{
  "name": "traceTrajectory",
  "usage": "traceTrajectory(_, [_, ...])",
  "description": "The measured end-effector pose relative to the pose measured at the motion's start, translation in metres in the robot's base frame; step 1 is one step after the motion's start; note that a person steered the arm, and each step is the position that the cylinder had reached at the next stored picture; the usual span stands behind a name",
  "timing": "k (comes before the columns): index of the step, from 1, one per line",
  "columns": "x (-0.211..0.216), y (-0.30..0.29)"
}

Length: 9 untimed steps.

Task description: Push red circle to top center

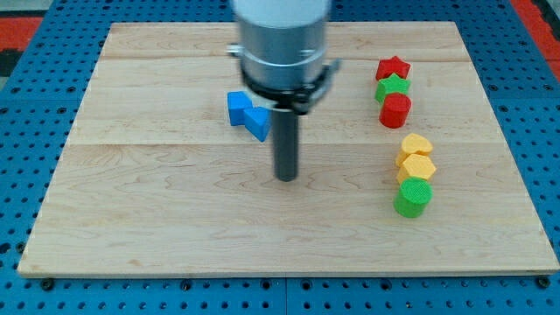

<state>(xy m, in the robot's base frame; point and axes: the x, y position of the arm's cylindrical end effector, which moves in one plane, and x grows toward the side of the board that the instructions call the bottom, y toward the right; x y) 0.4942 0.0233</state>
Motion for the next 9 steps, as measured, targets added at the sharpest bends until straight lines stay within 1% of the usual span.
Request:
traceTrajectory(1, [0.000,0.004])
traceTrajectory(2, [-0.007,0.041])
traceTrajectory(3, [-0.007,0.036])
traceTrajectory(4, [-0.007,0.088])
traceTrajectory(6, [-0.042,0.103])
traceTrajectory(7, [-0.060,0.142])
traceTrajectory(8, [-0.077,0.202])
traceTrajectory(9, [-0.098,0.156])
